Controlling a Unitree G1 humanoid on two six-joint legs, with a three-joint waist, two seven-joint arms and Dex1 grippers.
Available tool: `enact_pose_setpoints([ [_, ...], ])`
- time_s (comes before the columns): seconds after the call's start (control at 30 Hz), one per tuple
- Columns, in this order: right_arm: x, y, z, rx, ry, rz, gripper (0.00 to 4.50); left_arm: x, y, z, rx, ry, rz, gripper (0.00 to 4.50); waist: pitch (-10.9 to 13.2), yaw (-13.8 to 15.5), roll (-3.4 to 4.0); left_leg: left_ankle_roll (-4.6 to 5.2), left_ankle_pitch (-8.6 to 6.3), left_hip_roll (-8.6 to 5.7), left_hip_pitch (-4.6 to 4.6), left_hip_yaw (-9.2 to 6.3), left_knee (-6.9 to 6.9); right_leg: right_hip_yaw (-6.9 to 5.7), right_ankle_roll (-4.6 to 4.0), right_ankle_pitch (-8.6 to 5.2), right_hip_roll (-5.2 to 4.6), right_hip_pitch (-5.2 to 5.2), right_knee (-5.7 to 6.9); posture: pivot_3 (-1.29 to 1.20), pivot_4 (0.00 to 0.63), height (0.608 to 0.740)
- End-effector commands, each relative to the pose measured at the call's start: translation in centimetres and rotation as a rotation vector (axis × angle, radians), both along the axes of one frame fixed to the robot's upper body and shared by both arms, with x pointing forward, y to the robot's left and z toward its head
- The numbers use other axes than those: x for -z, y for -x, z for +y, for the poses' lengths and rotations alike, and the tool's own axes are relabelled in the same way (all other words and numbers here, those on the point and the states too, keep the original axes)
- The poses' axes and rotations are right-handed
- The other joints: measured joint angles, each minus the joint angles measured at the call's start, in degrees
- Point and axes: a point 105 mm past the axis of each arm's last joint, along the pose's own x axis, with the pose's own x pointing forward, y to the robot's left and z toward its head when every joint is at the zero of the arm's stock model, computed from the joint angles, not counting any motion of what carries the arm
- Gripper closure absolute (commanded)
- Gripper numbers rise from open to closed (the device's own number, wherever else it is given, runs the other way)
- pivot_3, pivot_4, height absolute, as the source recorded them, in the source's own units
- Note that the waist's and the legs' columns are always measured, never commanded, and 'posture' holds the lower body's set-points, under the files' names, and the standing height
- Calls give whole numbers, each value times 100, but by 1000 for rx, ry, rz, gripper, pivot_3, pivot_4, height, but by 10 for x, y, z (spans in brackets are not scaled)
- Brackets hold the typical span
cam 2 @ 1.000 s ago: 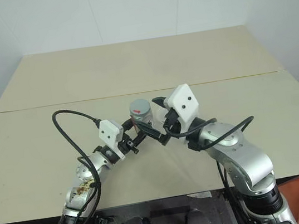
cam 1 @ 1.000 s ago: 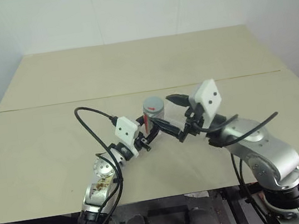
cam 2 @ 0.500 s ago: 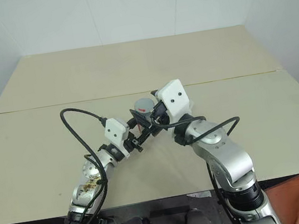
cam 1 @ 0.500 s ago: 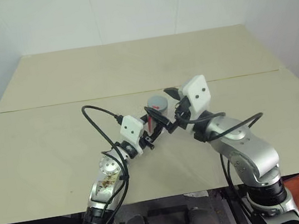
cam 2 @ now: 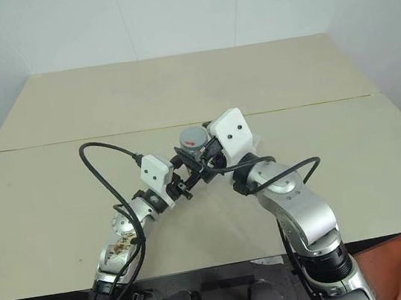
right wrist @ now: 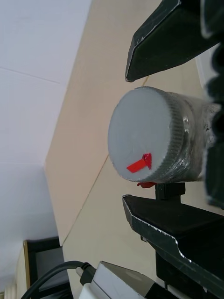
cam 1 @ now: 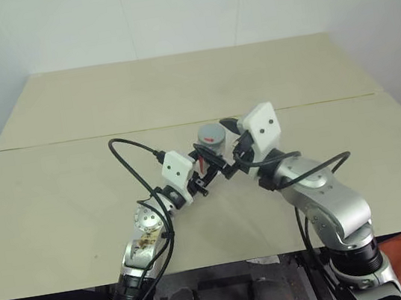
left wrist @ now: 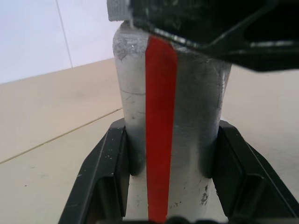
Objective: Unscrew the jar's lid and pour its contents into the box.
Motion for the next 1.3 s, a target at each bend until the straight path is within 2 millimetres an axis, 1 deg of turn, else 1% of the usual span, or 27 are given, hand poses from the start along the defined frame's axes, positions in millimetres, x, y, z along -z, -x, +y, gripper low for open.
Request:
enact_pose_setpoints([
  [0.03, -11, 4, 2, -17, -30, -47, 0, -11, 1, -1, 9, 17, -48, 2454, 0, 0, 0, 0, 0, 0, 0, 0, 0, 0, 0, 0, 0, 0, 0, 0, 150, 740],
  [0.4, -13, 4, 3, -23, -40, -45, 0, -8, 0, -3, 16, 15, -49, 2454, 0, 0, 0, 0, 0, 0, 0, 0, 0, -1, 0, 0, 0, 0, -1, 0, 150, 740],
  [0.5, -11, 4, 3, -24, -42, -37, 581, -9, 0, -3, 17, 22, -53, 2454, 0, 0, 0, 0, 0, 0, -1, 0, 0, -1, 0, 0, 0, 0, -1, 0, 150, 740],
  [0.6, -10, 3, 2, -20, -42, -29, 1564, -9, 0, -4, 15, 18, -57, 2454, 0, 0, 0, 0, 0, 0, -1, 0, 0, -1, 0, 0, 0, 0, -1, 0, 150, 740],
  [0.63, -9, 3, 2, -20, -40, -28, 1701, -9, 0, -4, 14, 19, -58, 2454, 0, -1, 0, 0, 0, 0, -1, 0, 0, -1, 0, 0, 0, 0, -1, 0, 150, 740],
  [0.9, -9, 1, 1, -11, -24, -41, 1701, -9, 0, -3, 13, 14, -62, 2454, 0, 0, 0, 0, 0, 0, -1, 0, 0, -1, 0, 0, 0, 0, -2, 0, 150, 740],
  [1.03, -11, 2, 0, -42, -15, -45, 1701, -8, 2, 0, 25, 10, -63, 2454, 0, 0, 0, 0, 0, 0, -1, 0, 0, -1, 0, 0, 0, 0, -2, 0, 150, 740],
  [1.17, -15, 13, -3, -184, -33, -38, 1701, -11, 8, 3, 61, 30, -65, 2454, 0, 1, 0, 0, 0, 0, -2, 0, 0, -2, 0, 0, -1, 0, -4, 0, 150, 740],
  [1.3, -15, 23, -6, -360, 31, -45, 1701, -15, 20, 4, 145, 28, -79, 2454, 1, -2, 0, 1, -1, 3, -3, 0, -1, -2, 0, 0, 0, 0, -6, 0, 150, 740],
])
